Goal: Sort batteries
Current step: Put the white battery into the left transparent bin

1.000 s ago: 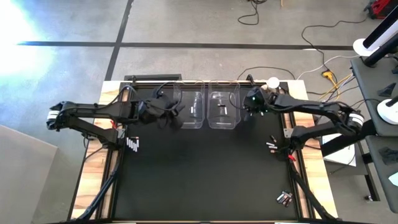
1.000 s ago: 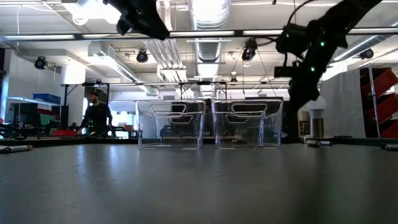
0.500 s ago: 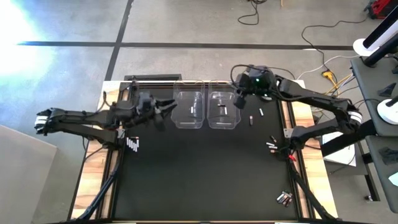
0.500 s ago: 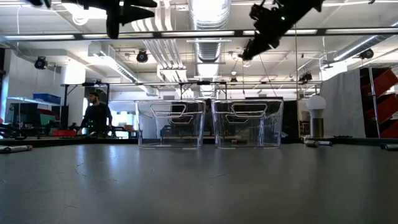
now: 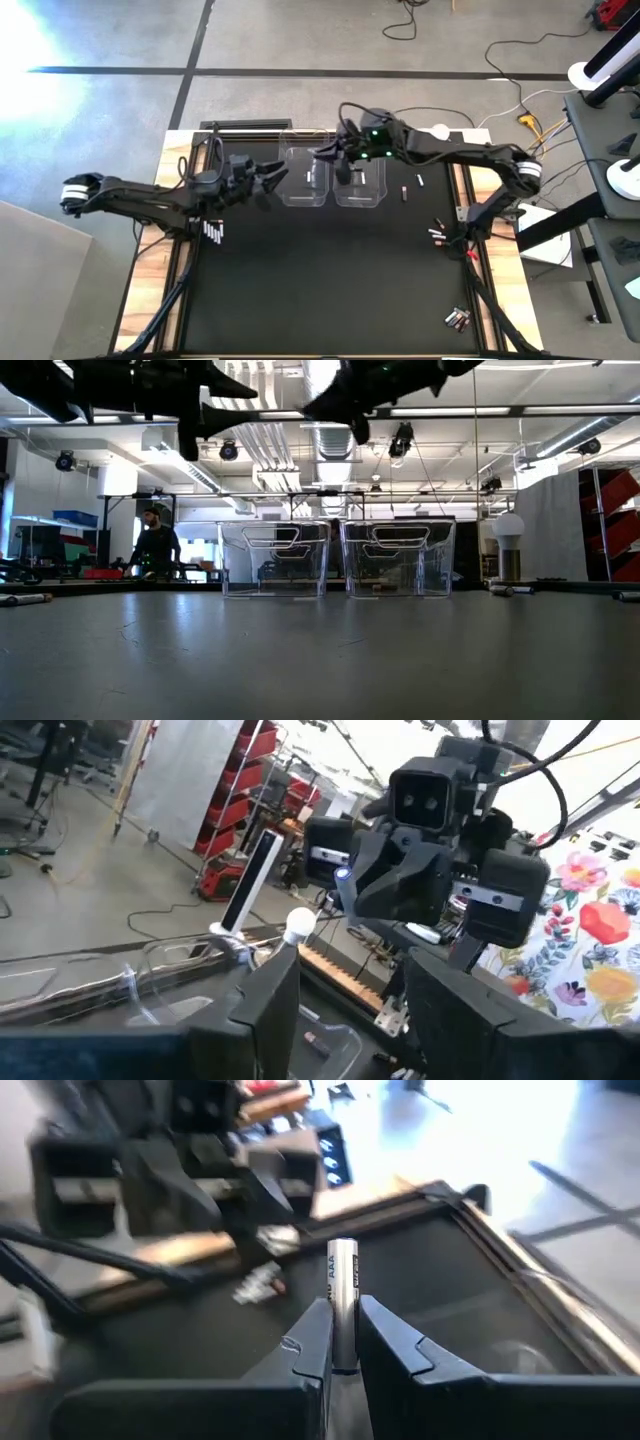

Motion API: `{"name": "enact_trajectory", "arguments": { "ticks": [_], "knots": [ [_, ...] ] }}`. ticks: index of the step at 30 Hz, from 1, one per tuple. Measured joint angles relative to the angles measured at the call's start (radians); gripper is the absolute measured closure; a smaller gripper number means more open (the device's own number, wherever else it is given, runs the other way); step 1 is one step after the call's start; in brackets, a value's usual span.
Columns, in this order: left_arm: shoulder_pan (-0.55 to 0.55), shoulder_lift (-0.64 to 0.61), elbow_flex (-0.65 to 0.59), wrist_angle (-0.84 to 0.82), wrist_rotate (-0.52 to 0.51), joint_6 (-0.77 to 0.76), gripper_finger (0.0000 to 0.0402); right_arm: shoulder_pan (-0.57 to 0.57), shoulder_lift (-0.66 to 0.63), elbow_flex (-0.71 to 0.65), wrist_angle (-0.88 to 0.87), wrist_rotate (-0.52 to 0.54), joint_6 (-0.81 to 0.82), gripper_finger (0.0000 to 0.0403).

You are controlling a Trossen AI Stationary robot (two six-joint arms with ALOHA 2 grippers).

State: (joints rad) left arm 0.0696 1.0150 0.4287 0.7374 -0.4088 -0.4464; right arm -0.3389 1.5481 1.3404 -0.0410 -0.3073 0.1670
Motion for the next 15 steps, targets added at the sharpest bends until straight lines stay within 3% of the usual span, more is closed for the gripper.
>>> {"name": "enact_trajectory", "arguments": {
  "ticks": [7, 15],
  "knots": [
    [0.001, 0.029, 0.047, 0.027, 0.013, 0.052, 0.0246, 0.045, 0.099, 0.112, 0.031, -0.087, 0.036, 0.0374],
    [0.001, 0.002, 0.073, 0.027, 0.062, 0.092, 0.0247, 0.073, 0.116, 0.16, 0.035, -0.091, 0.036, 0.0374]
  ]
}}
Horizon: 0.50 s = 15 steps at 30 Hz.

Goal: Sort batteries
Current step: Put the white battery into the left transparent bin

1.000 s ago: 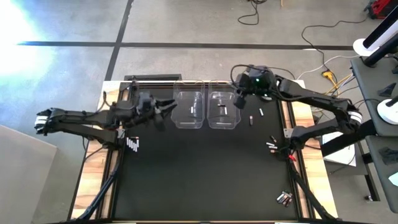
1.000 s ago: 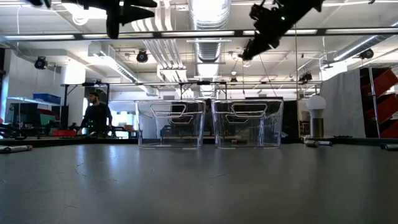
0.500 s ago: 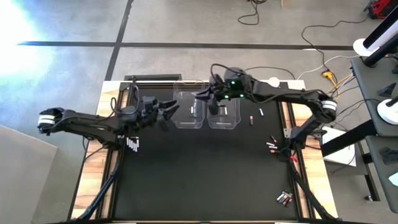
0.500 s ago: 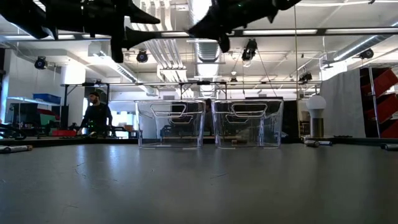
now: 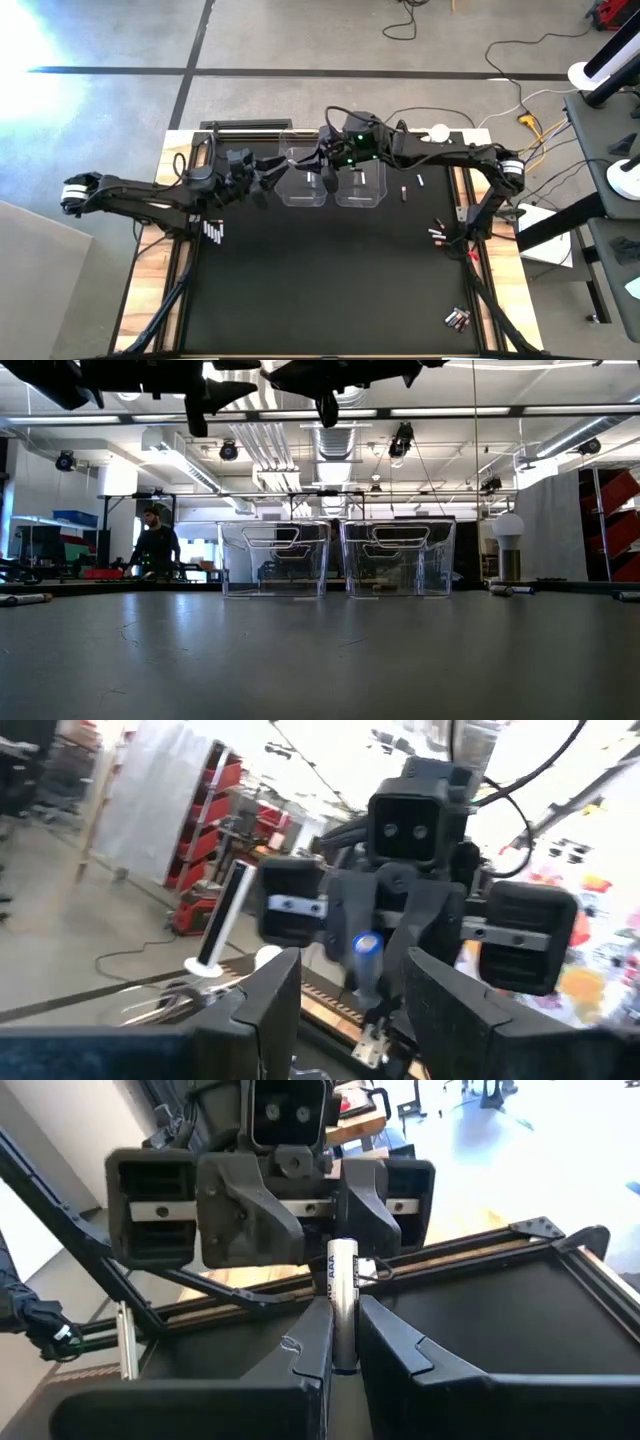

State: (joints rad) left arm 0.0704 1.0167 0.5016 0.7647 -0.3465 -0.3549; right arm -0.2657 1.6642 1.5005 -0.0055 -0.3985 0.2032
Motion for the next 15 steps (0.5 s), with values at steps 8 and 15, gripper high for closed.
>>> {"name": "enact_trajectory", "arguments": {
  "ticks": [8, 15],
  "knots": [
    [0.0, 0.041, 0.029, -0.005, 0.077, -0.002, 0.0247, 0.003, 0.0, 0.0, 0.033, 0.003, 0.021, 0.0374],
    [0.0, 0.073, 0.061, 0.004, 0.065, -0.002, 0.0247, 0.005, 0.0, 0.0, 0.039, 0.002, 0.022, 0.0374]
  ]
}}
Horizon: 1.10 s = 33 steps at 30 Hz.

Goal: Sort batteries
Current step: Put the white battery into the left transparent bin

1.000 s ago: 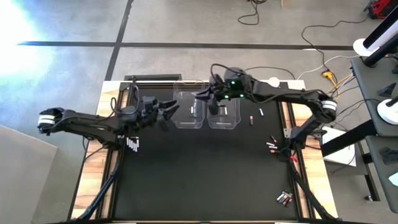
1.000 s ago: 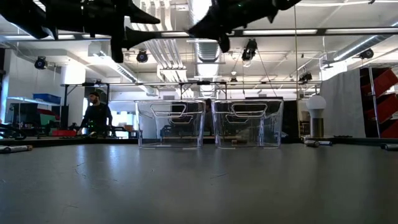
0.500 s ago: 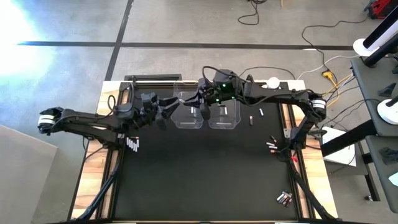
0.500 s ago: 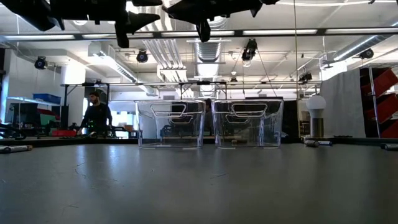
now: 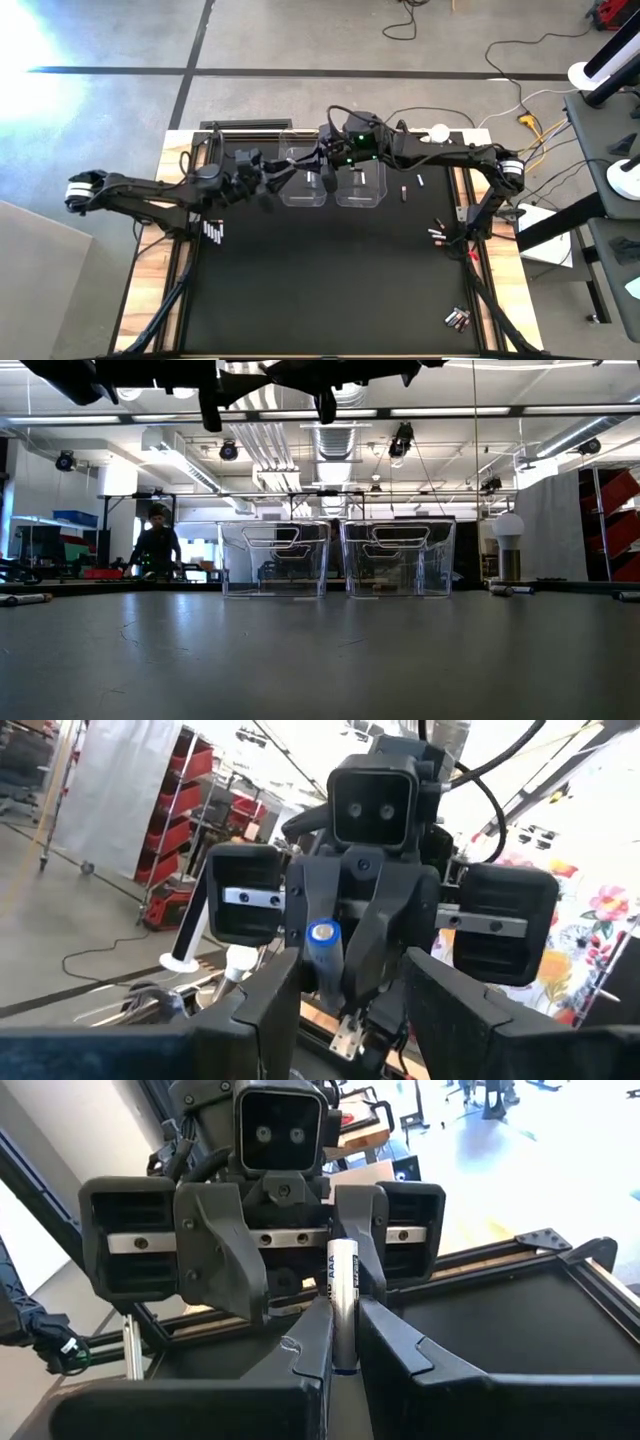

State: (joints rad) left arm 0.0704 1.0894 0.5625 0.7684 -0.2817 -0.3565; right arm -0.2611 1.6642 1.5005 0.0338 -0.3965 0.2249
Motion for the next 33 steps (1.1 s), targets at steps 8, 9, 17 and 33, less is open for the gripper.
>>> {"name": "enact_trajectory", "arguments": {
  "ticks": [8, 9, 17, 33],
  "knots": [
    [0.005, 0.006, 0.013, 0.003, -0.006, -0.017, 0.025, 0.002, 0.0, 0.0, 0.001, 0.002, 0.004, 0.0374],
    [0.005, 0.006, 0.013, 0.006, -0.006, -0.02, 0.0254, 0.002, 0.0, 0.0, 0.001, 0.002, 0.004, 0.0374],
    [0.007, 0.015, 0.013, 0.011, -0.011, -0.035, 0.0339, 0.002, 0.0, 0.0, -0.003, -0.001, 0.004, 0.0374],
    [0.05, 0.02, 0.027, 0.012, 0.039, -0.047, 0.0386, 0.004, -0.017, -0.002, -0.087, 0.015, -0.026, 0.0293]
  ]
}}
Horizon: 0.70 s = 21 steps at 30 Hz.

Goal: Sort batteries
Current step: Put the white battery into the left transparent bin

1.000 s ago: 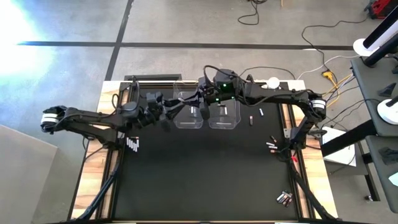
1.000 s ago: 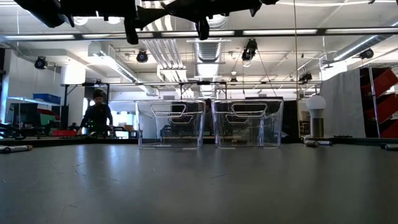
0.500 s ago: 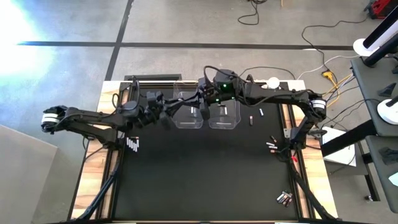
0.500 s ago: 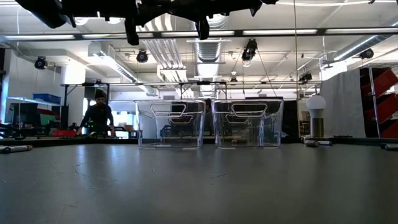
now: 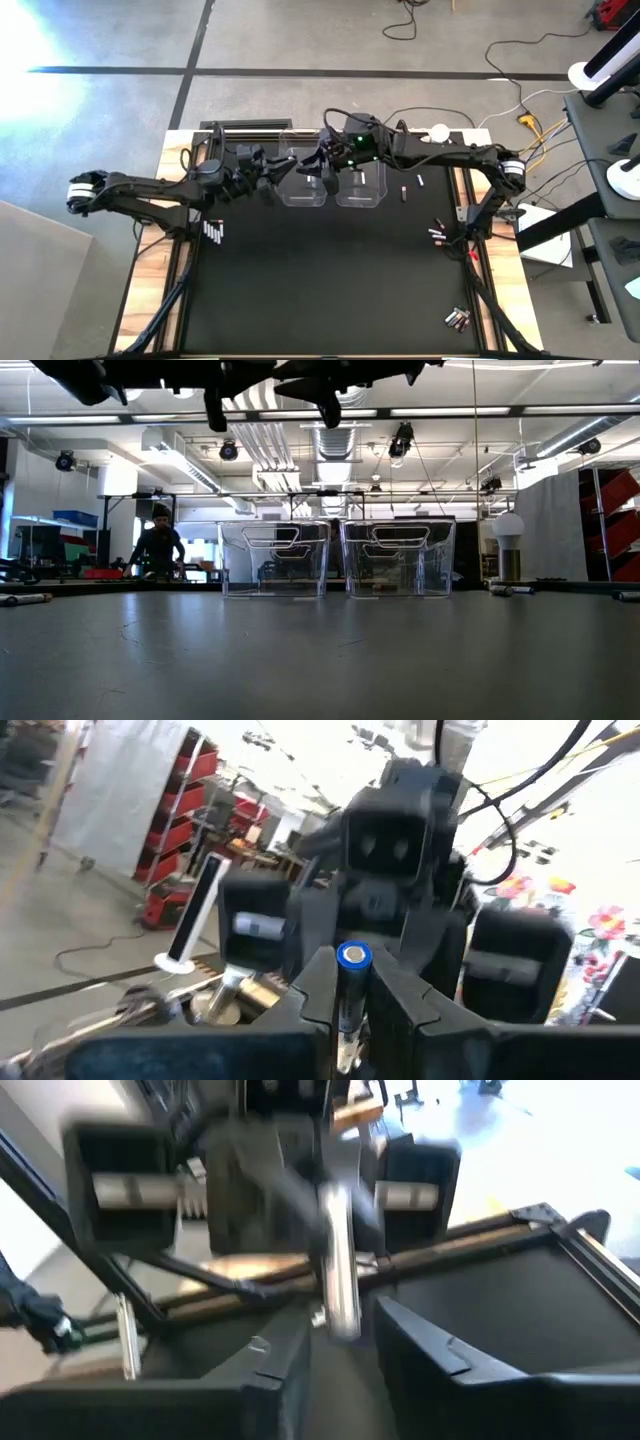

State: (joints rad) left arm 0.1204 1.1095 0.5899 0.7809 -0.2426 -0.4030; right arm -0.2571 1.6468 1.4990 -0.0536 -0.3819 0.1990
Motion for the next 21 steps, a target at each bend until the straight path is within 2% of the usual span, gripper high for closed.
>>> {"name": "enact_trajectory", "arguments": {
  "ticks": [3, 5, 8, 12, 15, 21],
  "knots": [
    [0.042, -0.001, 0.046, -0.089, 0.044, -0.002, 0.0387, -0.008, -0.046, 0.0, -0.13, 0.02, -0.086, 0.0262],
    [0.08, 0.002, 0.092, -0.234, 0.071, 0.003, 0.0387, -0.012, -0.086, 0.0, -0.23, 0.037, -0.114, 0.025],
    [0.136, 0.033, 0.189, -0.484, 0.119, 0.036, 0.0387, -0.012, -0.155, 0.0, -0.407, 0.125, -0.138, 0.0246],
    [0.186, 0.133, 0.342, -0.807, 0.138, 0.11, 0.0387, -0.011, -0.248, 0.0, -0.645, 0.251, -0.15, 0.0261],
    [0.207, 0.235, 0.462, -0.964, 0.14, 0.159, 0.0384, -0.011, -0.299, -0.004, -0.789, 0.296, -0.1, 0.0276],
    [0.217, 0.481, 0.722, -1.297, 0.152, 0.186, 0.0384, -0.001, -0.376, -0.051, -0.859, 0.303, 0.02, 0.0303]
  ]
}}
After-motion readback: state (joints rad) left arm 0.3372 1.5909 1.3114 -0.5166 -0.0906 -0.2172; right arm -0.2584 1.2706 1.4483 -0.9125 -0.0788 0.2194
